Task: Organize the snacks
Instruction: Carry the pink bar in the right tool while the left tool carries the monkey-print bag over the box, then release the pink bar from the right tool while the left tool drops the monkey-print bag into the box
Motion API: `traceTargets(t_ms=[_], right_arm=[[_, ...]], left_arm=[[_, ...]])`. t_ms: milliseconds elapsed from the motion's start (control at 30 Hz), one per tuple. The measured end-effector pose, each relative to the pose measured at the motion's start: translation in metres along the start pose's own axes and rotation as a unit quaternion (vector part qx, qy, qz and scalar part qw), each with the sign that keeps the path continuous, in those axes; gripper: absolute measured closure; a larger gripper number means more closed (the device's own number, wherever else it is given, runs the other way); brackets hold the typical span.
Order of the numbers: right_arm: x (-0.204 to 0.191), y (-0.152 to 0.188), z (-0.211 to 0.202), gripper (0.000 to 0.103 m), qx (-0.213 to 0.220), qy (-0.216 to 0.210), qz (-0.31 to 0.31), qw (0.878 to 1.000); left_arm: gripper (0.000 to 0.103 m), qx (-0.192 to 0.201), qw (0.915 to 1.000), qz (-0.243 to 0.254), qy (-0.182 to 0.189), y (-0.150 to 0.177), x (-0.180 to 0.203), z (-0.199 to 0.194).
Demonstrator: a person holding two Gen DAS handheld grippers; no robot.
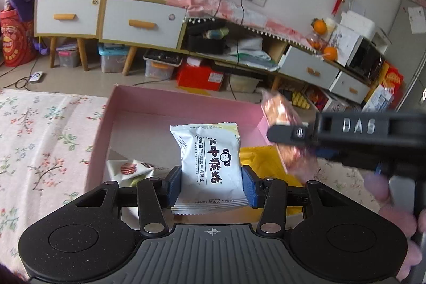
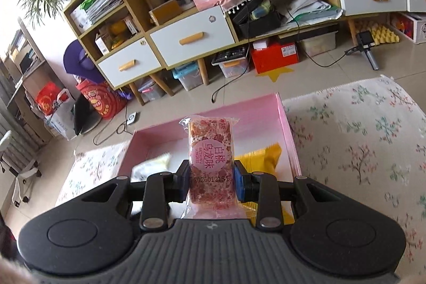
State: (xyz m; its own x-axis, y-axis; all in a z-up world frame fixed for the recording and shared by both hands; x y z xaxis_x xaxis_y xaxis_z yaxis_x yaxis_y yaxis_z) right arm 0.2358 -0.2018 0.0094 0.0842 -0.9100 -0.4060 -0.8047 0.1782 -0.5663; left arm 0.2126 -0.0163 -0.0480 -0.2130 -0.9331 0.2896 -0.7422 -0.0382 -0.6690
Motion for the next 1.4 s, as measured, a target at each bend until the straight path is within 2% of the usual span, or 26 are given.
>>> traceTargets(t_ms=[133,300,633,667,733,767,800,933,1100,1233,1300,1400], right_arm=[[0.002,-0.005,0.009,0.073,0.005,-0.009,0.008,1.0],[0.013,-0.006,0.025,0.073,-0.003,0.006,0.015,1.0],[0.021,-0.015,0.028,0.071,-0.001,-0.002,0.037,0.999],[0.021,-0.015,0.027,0.069,0.0,-0.003,0.039,0.999],[0.022,-0.016,0.025,0.06,0.004,-0.002,0.044,0.999],[0.022,-0.016,0.023,0.049,0.006,0.0,0.046,0.999],[0.024,-0.017,0.022,0.043,0.007,0.003,0.046,0.999],[0.026,-0.018,0.013,0.038,0.005,0.01,0.045,0.999],[0.03,-0.016,-0.004,0.023,0.006,0.014,0.049,0.999],[0.031,-0.011,-0.019,0.016,0.002,0.018,0.044,0.999],[0.03,-0.007,-0.025,0.01,-0.002,0.022,0.041,0.999],[0.026,-0.001,-0.034,0.008,-0.009,0.022,0.031,0.999]], left_arm=[[0.058,-0.009,0.9996,0.022,-0.018,-0.002,0.006,0.014],[0.058,-0.02,0.9985,0.026,-0.043,-0.004,0.006,0.025],[0.056,-0.019,0.9983,0.034,-0.044,-0.008,0.009,0.035],[0.054,-0.017,0.9981,0.037,-0.045,-0.008,0.009,0.034],[0.037,-0.023,0.9978,0.045,-0.043,-0.008,0.01,0.034],[0.036,-0.021,0.9976,0.049,-0.044,-0.008,0.012,0.032],[0.035,-0.018,0.9973,0.054,-0.048,-0.009,0.014,0.03],[0.026,-0.016,0.9954,0.074,-0.058,-0.01,0.024,0.02],[0.016,-0.022,0.9943,0.08,-0.067,-0.007,0.033,0.004],[0.008,-0.024,0.9926,0.092,-0.076,-0.002,0.04,-0.013],[0.007,-0.027,0.9914,0.099,-0.081,0.002,0.043,-0.022],[0.005,-0.03,0.9891,0.112,-0.091,0.008,0.047,-0.037]])
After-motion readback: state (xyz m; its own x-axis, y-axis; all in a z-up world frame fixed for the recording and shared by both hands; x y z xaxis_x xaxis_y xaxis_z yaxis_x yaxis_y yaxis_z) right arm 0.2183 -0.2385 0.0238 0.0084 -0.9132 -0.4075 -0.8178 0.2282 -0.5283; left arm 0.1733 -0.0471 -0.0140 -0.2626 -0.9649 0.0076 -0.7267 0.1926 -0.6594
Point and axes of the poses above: each gripper's, at about its wrist camera, not at the fingertips, and z roughly the way its jaws point, x to its right, y to its underside, the point moved 3 cm from there along z, roughly the way its jaws point, and after that the axes turned 7 degrees about -x, right-handed, at the moved point
